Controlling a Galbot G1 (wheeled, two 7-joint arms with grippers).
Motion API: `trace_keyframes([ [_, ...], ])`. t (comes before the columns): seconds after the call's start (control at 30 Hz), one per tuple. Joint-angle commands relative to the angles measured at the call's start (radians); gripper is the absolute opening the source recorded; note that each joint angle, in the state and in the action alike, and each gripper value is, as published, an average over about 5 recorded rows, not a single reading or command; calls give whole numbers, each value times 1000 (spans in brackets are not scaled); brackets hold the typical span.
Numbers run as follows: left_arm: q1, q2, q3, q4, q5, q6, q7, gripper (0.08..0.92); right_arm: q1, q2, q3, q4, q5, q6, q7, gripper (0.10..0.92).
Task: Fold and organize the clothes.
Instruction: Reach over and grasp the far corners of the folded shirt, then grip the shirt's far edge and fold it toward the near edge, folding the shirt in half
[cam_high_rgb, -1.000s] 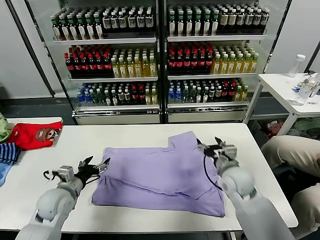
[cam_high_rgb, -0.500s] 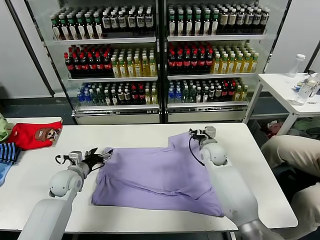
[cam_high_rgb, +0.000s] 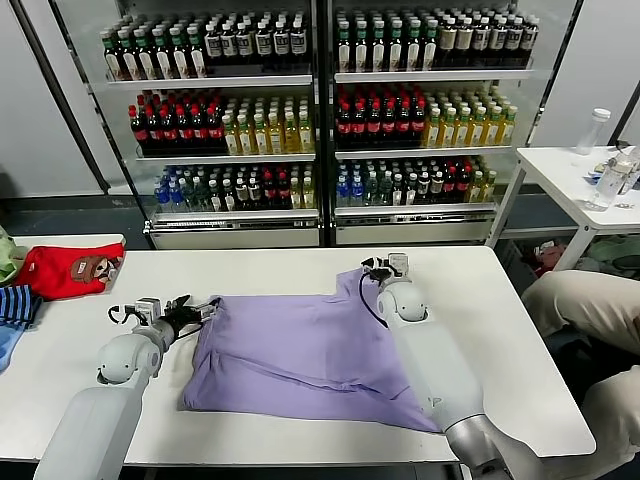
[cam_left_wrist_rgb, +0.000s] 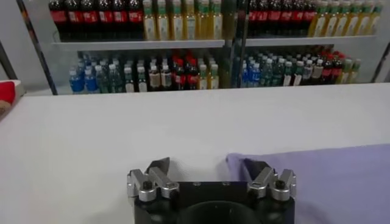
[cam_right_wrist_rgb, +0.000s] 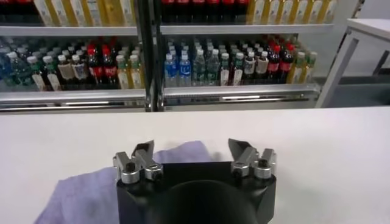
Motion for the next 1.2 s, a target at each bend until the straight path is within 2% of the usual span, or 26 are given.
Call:
trace_keyframes([
  [0.03, -2, -2, 6, -6, 11, 8, 42, 714, 14, 17, -3, -36, 26, -29, 30, 603],
  [0.37, 1, -14, 10, -17, 4, -2, 42, 429, 9, 5, 3, -21, 25, 38, -4, 309],
  [0.47, 17, -7, -2, -46, -30, -28, 39, 342, -20, -37, -14, 95, 47, 47, -7, 223],
  [0.6, 83, 16, -29, -128, -111, -58, 24, 221, -104, -145, -57, 354, 150, 1, 40, 133],
  [0.8, 222, 38, -61, -266, -161, -85, 12, 91, -278, -282, -56, 653, 230, -43, 83, 117],
  [1.0, 297, 34, -77, -313, -162, -111, 12, 83, -408, -331, -23, 811, 247, -56, 105, 117],
  [1.2, 347, 32, -110, -338, -159, -133, 11, 83, -522, -350, 4, 879, 239, -57, 110, 117],
])
